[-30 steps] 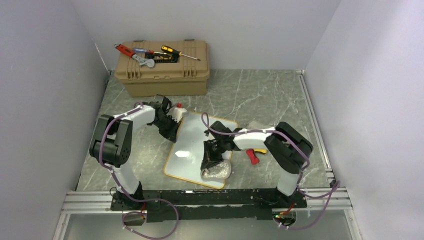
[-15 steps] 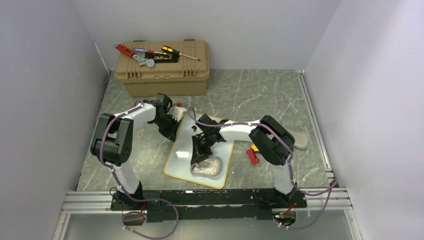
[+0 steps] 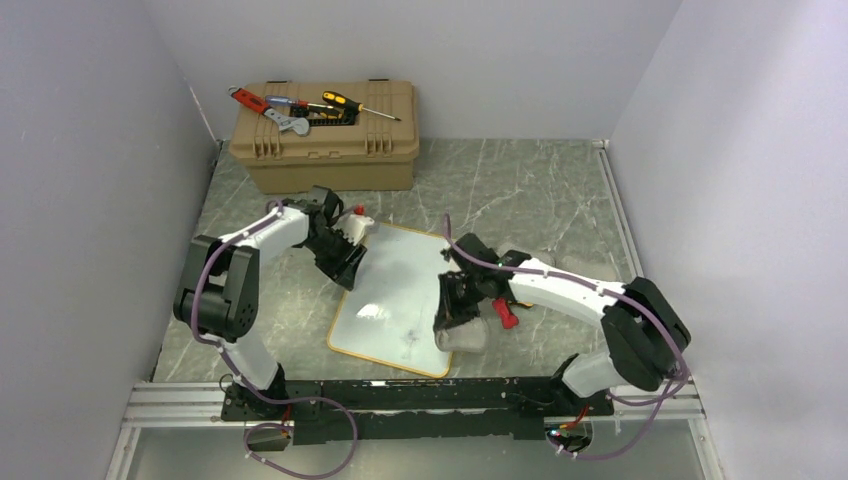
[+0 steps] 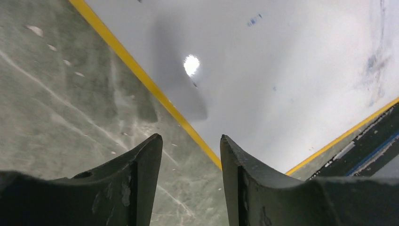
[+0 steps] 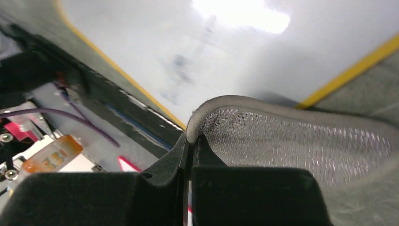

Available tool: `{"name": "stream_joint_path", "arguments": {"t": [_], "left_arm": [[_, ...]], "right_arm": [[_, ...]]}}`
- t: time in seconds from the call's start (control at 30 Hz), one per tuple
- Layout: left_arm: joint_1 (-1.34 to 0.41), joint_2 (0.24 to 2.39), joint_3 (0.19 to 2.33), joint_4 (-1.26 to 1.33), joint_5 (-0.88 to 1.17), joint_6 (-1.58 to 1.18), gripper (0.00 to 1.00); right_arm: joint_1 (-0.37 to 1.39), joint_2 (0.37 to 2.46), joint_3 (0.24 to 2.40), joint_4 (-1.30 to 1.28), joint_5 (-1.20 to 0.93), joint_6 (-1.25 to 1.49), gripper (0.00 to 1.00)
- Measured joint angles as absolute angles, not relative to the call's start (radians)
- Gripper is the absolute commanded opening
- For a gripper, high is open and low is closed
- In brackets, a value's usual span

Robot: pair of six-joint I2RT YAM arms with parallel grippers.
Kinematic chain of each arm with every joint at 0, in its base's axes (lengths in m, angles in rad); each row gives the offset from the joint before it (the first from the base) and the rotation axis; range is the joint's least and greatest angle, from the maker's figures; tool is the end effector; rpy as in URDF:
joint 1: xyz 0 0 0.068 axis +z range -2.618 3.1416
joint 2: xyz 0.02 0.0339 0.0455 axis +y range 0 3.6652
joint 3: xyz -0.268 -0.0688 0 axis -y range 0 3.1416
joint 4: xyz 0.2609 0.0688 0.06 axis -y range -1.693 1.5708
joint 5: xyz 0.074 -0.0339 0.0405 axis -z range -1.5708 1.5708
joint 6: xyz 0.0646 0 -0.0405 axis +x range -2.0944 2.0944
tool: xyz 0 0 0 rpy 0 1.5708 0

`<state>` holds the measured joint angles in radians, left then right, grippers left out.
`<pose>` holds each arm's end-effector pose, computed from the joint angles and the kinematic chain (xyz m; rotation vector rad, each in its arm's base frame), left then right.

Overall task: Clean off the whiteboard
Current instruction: Erase the whiteboard at the center of the board.

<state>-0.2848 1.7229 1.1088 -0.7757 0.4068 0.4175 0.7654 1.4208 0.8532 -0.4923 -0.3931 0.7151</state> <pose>0.3118 -0.1179 0.1460 1.0415 2.6862 -0.5755 0.1974 0.2240 0.1722 -0.2222 2.8755 0.9307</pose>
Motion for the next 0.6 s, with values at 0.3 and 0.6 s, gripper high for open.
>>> {"name": "stream_joint_path", "arguments": {"t": [0.3, 0.6], "left_arm": [[-0.324, 1.720, 1.023, -0.758, 0.422, 0.445, 0.39], [-0.338, 1.758, 1.051, -0.768, 0.345, 0.447, 0.08]], "right_arm": [[0.851, 1.620, 0.818, -0.468, -0.387, 0.776, 0.00], [0.865, 1.747, 0.914, -0.441, -0.435, 0.861, 0.00]]}}
